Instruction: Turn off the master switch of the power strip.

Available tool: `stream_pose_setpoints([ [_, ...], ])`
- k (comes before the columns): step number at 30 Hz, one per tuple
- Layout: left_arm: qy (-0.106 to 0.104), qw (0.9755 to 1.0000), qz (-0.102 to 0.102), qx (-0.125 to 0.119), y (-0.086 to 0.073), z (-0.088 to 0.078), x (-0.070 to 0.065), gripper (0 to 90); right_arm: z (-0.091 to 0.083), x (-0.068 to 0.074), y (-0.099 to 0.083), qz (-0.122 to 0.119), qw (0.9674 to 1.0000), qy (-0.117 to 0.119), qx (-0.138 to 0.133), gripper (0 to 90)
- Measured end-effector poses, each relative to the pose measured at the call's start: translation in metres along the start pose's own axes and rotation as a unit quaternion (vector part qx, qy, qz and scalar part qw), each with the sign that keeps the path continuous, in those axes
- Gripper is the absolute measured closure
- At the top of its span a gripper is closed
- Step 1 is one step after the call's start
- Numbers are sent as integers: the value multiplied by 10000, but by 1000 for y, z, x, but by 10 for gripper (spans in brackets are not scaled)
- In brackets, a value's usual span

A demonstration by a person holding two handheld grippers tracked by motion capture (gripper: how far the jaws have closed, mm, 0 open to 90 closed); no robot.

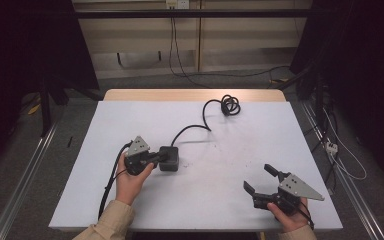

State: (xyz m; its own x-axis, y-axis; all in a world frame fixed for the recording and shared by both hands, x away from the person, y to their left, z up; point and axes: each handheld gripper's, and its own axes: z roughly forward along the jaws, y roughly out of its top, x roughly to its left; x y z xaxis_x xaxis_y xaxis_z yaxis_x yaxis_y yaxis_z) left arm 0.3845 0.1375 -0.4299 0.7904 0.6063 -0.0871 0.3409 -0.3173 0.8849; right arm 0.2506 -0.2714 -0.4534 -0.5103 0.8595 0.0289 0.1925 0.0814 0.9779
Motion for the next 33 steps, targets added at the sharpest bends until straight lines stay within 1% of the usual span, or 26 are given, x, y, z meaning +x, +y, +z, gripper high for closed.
stream_pose_setpoints([
  [7,7,10000,77,27,1,0,-1,900,0,1,0,6,10000,-2,0,75],
  [11,-1,10000,62,26,1,0,0,900,1,1,0,-6,10000,10,16,75],
  [14,43,9999,127,37,1,0,-2,900,1,1,0,-6,10000,3,5,75],
  [19,81,9998,171,57,1,0,-3,900,1,1,0,-6,10000,-1,13,75],
  [20,95,9997,218,69,2,0,-3,900,1,1,0,-7,10000,1,11,75],
  [24,142,9996,224,85,2,1,-5,900,1,1,0,-4,10000,4,8,75],
  [25,159,9995,259,95,3,1,-5,900,1,1,0,-2,10000,5,8,75],
  [26,156,9995,236,100,3,1,-6,900,1,1,0,-4,10000,1,11,75],
  [28,162,9995,262,108,3,0,-5,900,1,1,0,-12,10000,-2,11,75],
  [30,150,9996,216,104,3,1,-5,900,1,1,0,-14,10000,-3,11,75],
  [33,179,9993,291,124,3,1,-6,900,1,1,0,-13,10000,-9,11,75],
])
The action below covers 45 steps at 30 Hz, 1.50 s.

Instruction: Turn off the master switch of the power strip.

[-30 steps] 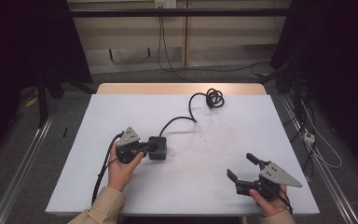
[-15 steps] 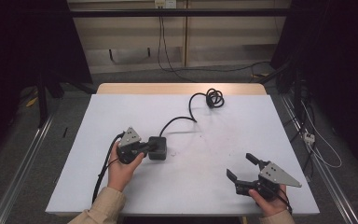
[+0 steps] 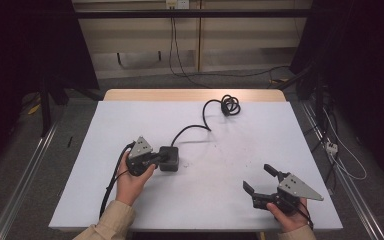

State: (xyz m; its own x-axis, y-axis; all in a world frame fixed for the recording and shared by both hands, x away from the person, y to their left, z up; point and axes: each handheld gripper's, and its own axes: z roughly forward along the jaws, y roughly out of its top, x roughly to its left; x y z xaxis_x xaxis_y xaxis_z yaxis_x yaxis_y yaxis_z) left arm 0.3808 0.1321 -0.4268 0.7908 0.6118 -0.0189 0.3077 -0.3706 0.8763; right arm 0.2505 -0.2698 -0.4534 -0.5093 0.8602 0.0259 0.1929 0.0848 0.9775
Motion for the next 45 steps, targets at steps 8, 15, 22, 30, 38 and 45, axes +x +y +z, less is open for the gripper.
stream_pose_setpoints([
  [8,-18,10000,-30,17,0,0,1,900,0,0,0,-8,10000,-7,-4,75],
  [15,62,9999,71,130,3,2,-5,900,0,0,0,-10,10000,-8,1,75],
  [22,119,9998,119,146,4,2,-7,900,-1,-1,0,11,10000,-20,-8,75],
  [30,29,9999,-74,79,2,1,-5,900,-1,-1,0,2,10000,-11,-13,75],
  [38,26,9999,-133,52,2,1,-4,900,-1,-1,0,-2,10000,-22,-25,76],
  [45,-4,9998,-183,33,1,1,-3,900,-1,-2,0,3,10000,-21,-26,76],
])
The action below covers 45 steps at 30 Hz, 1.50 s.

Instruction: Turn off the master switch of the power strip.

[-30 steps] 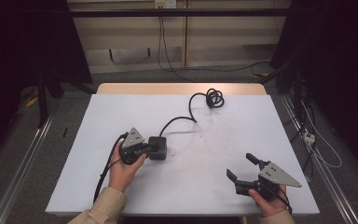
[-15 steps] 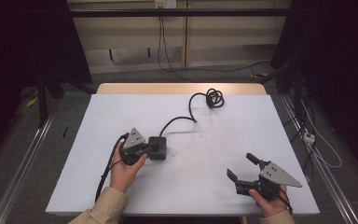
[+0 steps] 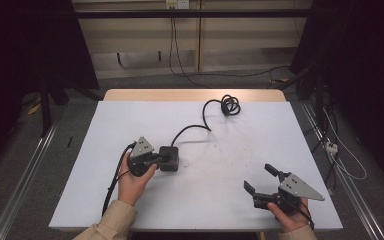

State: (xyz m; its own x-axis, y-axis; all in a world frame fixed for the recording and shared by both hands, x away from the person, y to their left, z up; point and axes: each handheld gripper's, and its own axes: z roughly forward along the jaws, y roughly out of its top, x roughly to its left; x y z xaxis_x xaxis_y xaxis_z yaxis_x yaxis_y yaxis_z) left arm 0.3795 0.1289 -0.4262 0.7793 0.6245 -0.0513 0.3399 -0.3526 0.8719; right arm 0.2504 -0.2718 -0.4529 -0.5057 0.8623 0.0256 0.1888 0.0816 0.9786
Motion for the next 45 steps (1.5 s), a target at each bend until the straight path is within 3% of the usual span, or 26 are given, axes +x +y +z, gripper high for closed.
stream_pose_setpoints([
  [6,-77,9997,-184,-103,1,-2,2,900,0,0,0,-5,10000,3,-1,79],
  [17,-106,9996,-249,-94,1,-4,4,900,0,0,0,4,10000,-3,-5,79],
  [21,-157,9989,-369,-258,3,-9,5,896,0,0,0,-9,10000,4,-3,79],
  [26,-245,9976,-569,-296,4,-15,7,726,1,0,0,-6,10000,-1,-1,79],
  [34,-314,9968,-679,-295,5,-24,9,466,1,1,1,-11,10000,5,-8,79],
  [40,-346,9968,-676,-255,6,-26,8,315,0,1,1,-3,10000,21,-6,79],
  [45,-372,9970,-641,-230,6,-29,9,245,-1,1,1,-2,10000,19,-15,79],
])
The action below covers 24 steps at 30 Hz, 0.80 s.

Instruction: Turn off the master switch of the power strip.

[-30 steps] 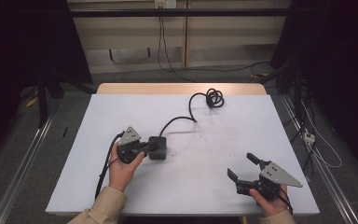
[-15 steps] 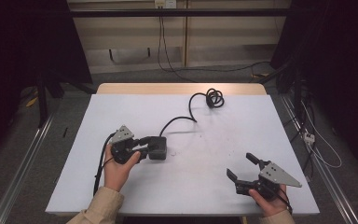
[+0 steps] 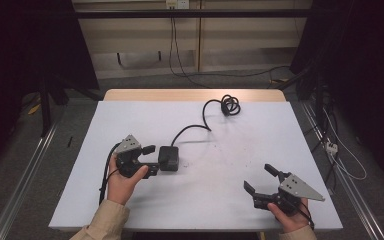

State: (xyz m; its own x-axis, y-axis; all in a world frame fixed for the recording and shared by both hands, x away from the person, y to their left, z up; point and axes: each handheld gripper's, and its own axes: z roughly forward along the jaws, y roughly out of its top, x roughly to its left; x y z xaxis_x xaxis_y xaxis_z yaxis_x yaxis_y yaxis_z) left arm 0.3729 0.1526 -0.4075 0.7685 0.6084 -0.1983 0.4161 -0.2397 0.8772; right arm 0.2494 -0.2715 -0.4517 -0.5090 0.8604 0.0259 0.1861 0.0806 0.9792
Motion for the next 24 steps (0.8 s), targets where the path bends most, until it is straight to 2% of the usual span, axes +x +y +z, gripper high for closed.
stream_pose_setpoints([
  [8,-50,10000,32,-76,0,-10,2,172,0,0,0,5,10000,8,-2,79],
  [11,-62,9999,-18,-118,-1,-14,5,139,0,0,1,5,10000,2,-4,79],
  [24,-5,9999,41,-135,-7,-28,11,106,-1,0,1,14,10000,-2,-1,79],
])
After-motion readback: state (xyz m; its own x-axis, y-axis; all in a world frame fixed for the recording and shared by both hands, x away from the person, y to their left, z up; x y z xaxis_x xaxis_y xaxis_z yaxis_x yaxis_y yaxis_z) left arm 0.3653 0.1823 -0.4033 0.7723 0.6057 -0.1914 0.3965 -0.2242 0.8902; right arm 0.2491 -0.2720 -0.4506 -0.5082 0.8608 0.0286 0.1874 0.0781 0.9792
